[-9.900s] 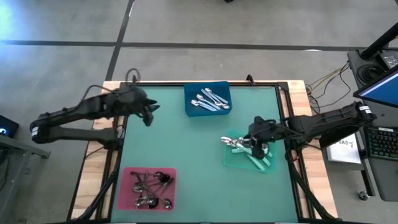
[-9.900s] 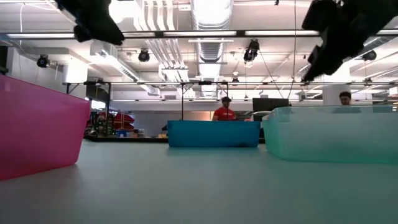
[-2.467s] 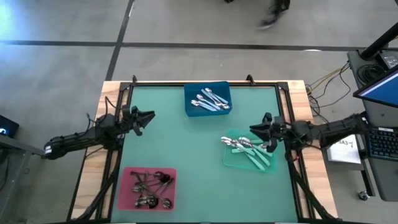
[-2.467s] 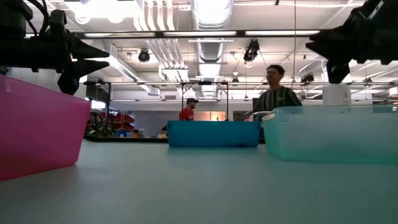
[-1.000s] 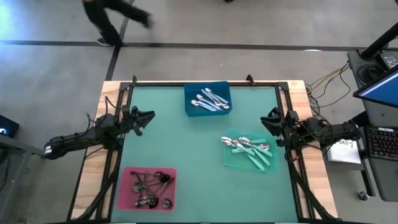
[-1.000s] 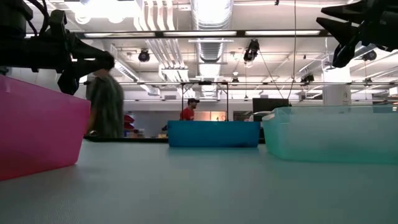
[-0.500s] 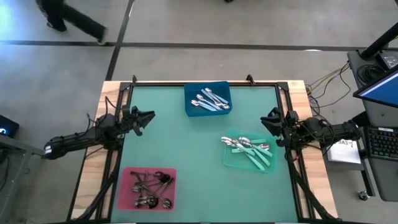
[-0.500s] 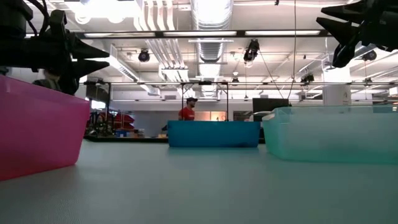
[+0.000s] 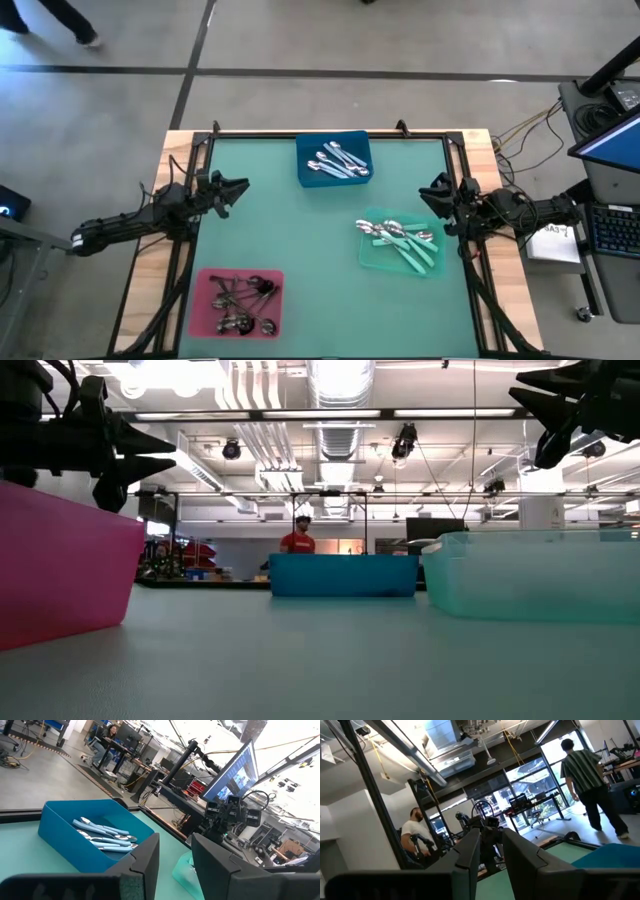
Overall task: Sort silverware by color (type)
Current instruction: Return to Home Position
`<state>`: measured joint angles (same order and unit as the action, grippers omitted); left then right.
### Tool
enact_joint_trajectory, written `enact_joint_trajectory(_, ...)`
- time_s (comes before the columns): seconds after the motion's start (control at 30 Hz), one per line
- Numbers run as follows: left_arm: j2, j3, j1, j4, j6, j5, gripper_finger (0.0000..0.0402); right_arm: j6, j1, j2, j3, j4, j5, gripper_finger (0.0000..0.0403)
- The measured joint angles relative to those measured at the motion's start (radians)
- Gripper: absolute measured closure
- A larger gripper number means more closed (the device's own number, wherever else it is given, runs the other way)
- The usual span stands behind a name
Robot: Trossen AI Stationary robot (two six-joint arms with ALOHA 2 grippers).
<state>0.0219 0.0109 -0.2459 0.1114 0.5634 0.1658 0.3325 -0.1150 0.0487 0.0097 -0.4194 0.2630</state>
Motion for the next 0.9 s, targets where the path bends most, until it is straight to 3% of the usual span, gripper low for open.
enact_joint_trajectory(0.47, 0.0, 0.0, 0.0, 0.0, 0.0, 0.0, 0.0303, 0.0, 0.0, 0.0, 0.0, 0.0, 0.0, 0.0316)
enact_joint_trajectory(0.9, 0.0, 0.0, 0.0, 0.0, 0.0, 0.0, 0.0303, 0.0, 0.0, 0.0, 0.0, 0.0, 0.0, 0.0329)
